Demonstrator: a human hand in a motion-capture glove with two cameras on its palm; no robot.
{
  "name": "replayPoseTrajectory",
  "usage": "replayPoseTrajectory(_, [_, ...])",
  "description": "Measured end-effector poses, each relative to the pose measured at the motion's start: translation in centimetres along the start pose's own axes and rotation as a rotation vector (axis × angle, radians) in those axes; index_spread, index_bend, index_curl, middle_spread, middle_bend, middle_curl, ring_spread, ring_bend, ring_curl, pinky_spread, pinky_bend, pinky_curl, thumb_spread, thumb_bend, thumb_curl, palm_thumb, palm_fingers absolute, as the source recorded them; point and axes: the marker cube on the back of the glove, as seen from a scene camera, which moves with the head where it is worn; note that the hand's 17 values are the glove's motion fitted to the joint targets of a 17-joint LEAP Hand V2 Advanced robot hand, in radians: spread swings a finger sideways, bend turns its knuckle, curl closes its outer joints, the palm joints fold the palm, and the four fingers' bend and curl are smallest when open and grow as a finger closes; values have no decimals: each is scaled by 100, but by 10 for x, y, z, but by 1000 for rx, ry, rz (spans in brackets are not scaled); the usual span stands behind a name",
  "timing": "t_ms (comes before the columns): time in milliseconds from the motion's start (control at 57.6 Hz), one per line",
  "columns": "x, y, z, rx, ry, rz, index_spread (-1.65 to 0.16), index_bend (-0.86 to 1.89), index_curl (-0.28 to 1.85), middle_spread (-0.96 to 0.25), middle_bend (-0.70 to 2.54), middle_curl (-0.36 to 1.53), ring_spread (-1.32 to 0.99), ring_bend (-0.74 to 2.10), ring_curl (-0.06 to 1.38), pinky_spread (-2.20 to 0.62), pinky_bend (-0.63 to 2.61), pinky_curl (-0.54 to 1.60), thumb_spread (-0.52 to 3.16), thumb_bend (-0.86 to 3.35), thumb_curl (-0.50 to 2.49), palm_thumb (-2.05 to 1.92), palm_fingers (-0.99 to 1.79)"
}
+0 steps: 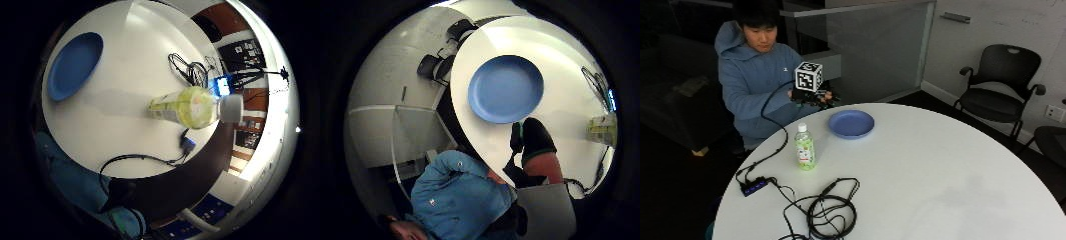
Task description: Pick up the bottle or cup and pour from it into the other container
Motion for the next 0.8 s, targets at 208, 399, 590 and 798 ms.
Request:
replayPoseTrajectory(208, [-11, -2, -10, 0, 50, -8, -37, 22, 18, -7, 15, 8, 16, 26, 10, 20, 47, 14, 81, 30, 24, 63, 11])
replayPoseTrajectory(399, [-14, 8, -19, 18, 58, 4, -41, 20, 24, -7, 16, 13, 18, 28, 15, 24, 50, 17, 96, 21, 31, 65, 9])
replayPoseTrajectory(590, [3, 30, -40, 88, 78, 19, -42, 19, 28, -8, 16, 16, 19, 30, 18, 25, 52, 19, 101, 13, 36, 69, 7])
replayPoseTrajectory(798, [46, 62, -63, 191, 90, 73, -43, 18, 30, -7, 17, 18, 19, 33, 21, 25, 54, 21, 104, 5, 40, 71, 6])
